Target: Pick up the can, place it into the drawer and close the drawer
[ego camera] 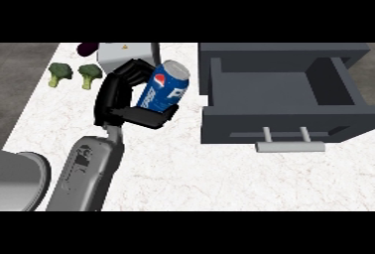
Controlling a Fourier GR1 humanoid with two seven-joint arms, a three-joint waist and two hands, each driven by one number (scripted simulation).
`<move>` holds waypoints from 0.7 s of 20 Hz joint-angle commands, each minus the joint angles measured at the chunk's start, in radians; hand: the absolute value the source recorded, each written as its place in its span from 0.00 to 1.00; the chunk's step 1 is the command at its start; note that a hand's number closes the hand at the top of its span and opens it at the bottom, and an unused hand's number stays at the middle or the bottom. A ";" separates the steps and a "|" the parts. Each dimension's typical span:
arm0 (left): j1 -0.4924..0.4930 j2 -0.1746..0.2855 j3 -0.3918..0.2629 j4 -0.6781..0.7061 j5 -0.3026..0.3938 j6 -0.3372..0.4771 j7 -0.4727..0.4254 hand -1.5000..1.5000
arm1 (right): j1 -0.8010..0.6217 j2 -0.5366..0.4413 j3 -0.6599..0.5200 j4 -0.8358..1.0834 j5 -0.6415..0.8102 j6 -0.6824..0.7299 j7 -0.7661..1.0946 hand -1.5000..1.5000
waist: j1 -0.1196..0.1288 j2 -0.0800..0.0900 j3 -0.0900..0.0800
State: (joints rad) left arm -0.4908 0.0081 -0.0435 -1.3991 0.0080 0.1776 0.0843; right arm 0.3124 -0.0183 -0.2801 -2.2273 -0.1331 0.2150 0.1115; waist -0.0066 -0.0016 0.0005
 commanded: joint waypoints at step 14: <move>-0.561 -0.008 -0.103 0.274 0.001 0.228 0.208 1.00 | 0.009 -0.002 -0.045 0.015 -0.029 0.035 -0.021 0.00 | -0.017 0.003 0.000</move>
State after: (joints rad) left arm -0.9324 0.0004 -0.1584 -1.2315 0.0007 0.3903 0.2819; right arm 0.2928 -0.0212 -0.2983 -2.2303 -0.1432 0.2231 0.1347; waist -0.0182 0.0008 0.0003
